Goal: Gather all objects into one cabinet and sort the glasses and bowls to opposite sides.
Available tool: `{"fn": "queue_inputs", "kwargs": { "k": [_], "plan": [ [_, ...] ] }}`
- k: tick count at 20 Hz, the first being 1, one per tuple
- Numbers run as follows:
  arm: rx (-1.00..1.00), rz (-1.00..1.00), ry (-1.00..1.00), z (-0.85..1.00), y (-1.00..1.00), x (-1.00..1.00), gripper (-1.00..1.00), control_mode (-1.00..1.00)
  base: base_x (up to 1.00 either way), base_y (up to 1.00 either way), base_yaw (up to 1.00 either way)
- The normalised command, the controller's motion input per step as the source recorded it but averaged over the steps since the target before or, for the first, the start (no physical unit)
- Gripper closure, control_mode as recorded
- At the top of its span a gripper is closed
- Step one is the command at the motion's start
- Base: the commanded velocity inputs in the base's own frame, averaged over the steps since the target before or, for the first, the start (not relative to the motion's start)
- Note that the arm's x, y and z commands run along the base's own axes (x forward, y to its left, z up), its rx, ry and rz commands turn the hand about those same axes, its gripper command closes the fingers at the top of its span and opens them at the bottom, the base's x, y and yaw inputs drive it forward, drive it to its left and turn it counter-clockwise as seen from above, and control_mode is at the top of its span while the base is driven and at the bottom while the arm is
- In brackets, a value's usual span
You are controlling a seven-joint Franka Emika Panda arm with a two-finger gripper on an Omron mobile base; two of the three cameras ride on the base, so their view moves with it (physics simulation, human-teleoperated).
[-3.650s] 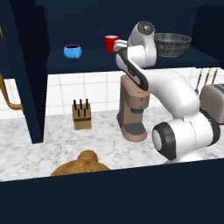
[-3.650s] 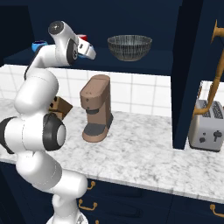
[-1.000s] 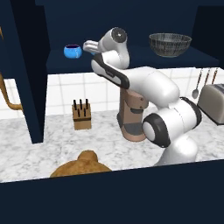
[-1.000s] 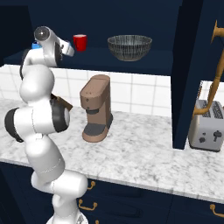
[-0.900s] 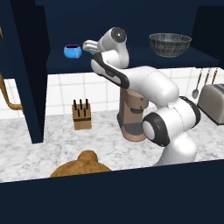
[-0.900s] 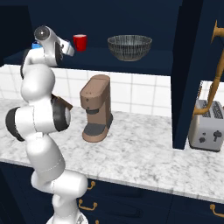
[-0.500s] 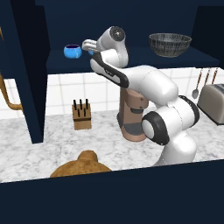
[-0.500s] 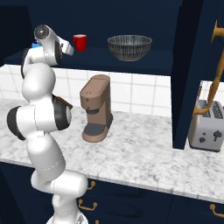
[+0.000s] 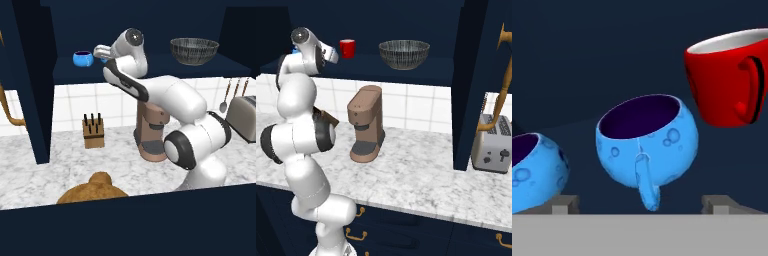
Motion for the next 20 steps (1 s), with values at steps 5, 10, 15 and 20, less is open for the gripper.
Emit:
{"fn": "queue_inputs", "kwargs": {
  "k": [5,10,15,20],
  "plan": [
    [0.0,0.0,-0.05,0.02,-0.17,-0.81,-1.0,-1.0,0.0,0.0,0.0],
    [0.04,-0.03,-0.02,0.1,-0.48,-0.62,-1.0,-1.0,0.0,0.0,0.0],
    [0.17,-0.18,0.0,0.4,-0.43,-0.68,-1.0,-1.0,0.0,0.0,0.0],
    [0.18,-0.3,0.0,0.35,-0.46,-0.7,-1.0,-1.0,0.0,0.0,0.0]
  ]
}}
